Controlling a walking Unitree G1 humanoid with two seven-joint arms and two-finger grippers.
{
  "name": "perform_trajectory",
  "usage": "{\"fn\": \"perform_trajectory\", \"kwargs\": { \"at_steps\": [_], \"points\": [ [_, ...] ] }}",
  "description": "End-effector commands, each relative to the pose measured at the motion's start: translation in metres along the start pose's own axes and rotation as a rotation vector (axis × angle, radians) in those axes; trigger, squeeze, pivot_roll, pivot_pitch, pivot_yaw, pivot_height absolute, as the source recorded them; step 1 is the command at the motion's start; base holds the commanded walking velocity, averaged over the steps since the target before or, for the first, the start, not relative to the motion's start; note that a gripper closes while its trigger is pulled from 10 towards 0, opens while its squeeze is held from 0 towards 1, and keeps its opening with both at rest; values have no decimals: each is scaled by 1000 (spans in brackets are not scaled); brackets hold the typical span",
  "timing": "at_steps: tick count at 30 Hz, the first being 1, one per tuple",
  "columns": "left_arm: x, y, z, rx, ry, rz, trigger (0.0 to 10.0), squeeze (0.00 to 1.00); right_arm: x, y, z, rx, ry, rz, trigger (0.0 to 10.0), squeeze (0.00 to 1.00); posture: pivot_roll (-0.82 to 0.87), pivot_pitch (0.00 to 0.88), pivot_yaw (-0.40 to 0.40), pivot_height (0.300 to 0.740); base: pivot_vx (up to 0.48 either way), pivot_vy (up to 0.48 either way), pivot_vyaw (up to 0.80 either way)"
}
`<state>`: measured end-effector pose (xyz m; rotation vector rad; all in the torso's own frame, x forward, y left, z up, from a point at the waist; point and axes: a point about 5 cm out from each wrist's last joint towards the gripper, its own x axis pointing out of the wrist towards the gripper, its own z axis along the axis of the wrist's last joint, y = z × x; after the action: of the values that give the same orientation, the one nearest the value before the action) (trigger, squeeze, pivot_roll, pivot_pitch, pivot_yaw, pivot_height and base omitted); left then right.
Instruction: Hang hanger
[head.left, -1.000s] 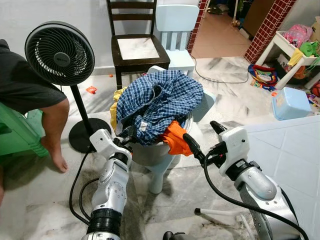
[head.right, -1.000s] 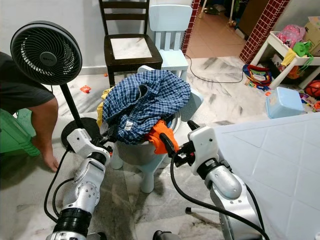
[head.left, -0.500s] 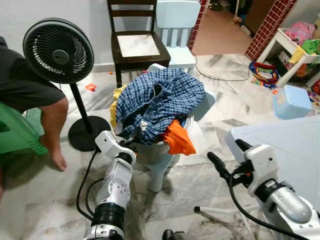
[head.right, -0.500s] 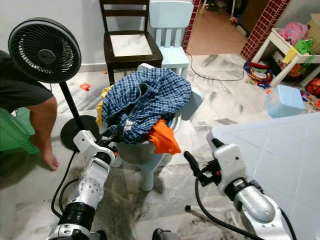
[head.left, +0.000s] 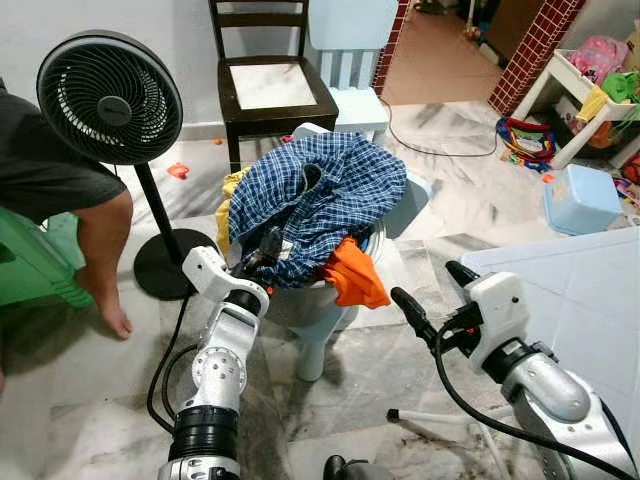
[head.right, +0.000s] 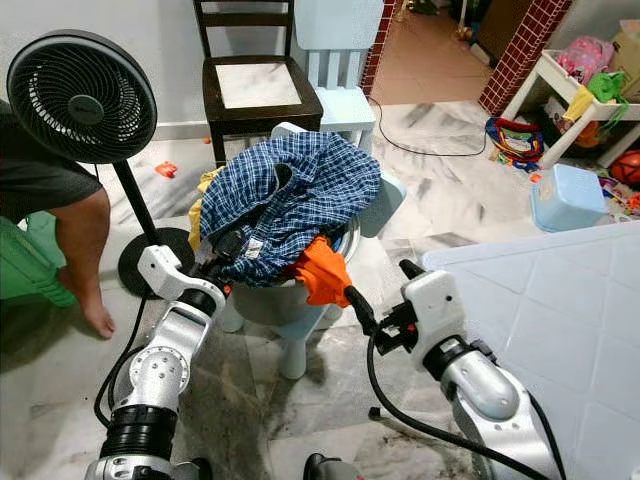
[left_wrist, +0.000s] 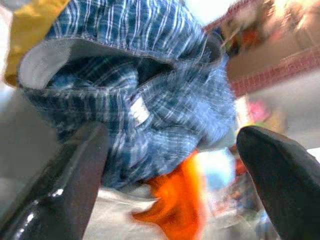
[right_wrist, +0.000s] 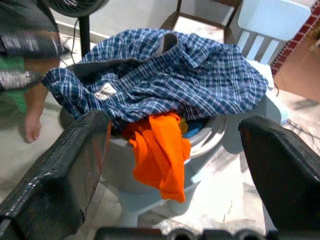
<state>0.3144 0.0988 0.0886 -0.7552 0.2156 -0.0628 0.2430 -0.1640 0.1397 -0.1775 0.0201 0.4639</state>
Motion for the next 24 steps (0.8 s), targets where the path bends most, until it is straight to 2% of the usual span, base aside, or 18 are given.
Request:
{"fn": "perform_trajectory", "kwargs": {
  "at_steps": [1, 2, 4, 5, 6, 7, 8, 11, 12, 13, 18, 24],
  "points": [
    [-8, -11, -19, 105, 30, -22, 10000, 0, 0, -2, -3, -7, 11, -13, 10000, 0, -111, 162, -105, 740, 0, 0, 0],
    [-8, -11, -19, 105, 30, -22, 10000, 0, 0, -2, -3, -7, 11, -13, 10000, 0, -111, 162, -105, 740, 0, 0, 0],
    [-9, -13, -15, 247, 21, -30, 10000, 0, 1, -2, -4, -11, 8, -18, 10000, 0, -108, 159, -101, 740, 0, 0, 0],
    [-9, -13, -15, 247, 21, -30, 10000, 0, 1, -2, -4, -11, 8, -18, 10000, 0, -108, 159, -101, 740, 0, 0, 0],
    [-9, -11, -13, 418, 4, -25, 10000, 0, 2, -2, -4, -16, 5, -21, 10000, 0, -107, 157, -97, 740, 0, 0, 0],
    [-9, -10, -12, 491, -6, -25, 10000, 0, 2, -2, -5, -18, 4, -23, 10000, 0, -106, 156, -95, 740, 0, 0, 0],
    [-9, -10, -12, 491, -6, -25, 10000, 0, 2, -2, -5, -18, 4, -23, 10000, 0, -106, 156, -95, 740, 0, 0, 0],
    [-9, -6, -8, 671, -53, 5, 10000, 0, 1, -2, -5, -22, 0, -28, 10000, 0, -106, 153, -92, 740, 0, 0, 0],
    [-9, -6, -8, 698, -61, 7, 10000, 0, 1, -2, -5, -25, -2, -31, 10000, 0, -108, 153, -91, 740, 0, 0, 0],
    [-10, -5, -8, 717, -60, 6, 10000, 0, 1, -2, -5, -27, -3, -33, 10000, 0, -109, 153, -92, 740, 0, 0, 0],
    [-11, -6, -13, 671, -60, 15, 10000, 0, 2, -4, -5, -34, -7, -41, 10000, 0, -110, 154, -92, 740, 0, 0, 0],
    [-10, -3, -21, 721, -47, 20, 10000, 0, 3, -3, -4, -38, -12, -44, 10000, 0, -110, 158, -93, 740, 0, 0, 0]
  ]
}}
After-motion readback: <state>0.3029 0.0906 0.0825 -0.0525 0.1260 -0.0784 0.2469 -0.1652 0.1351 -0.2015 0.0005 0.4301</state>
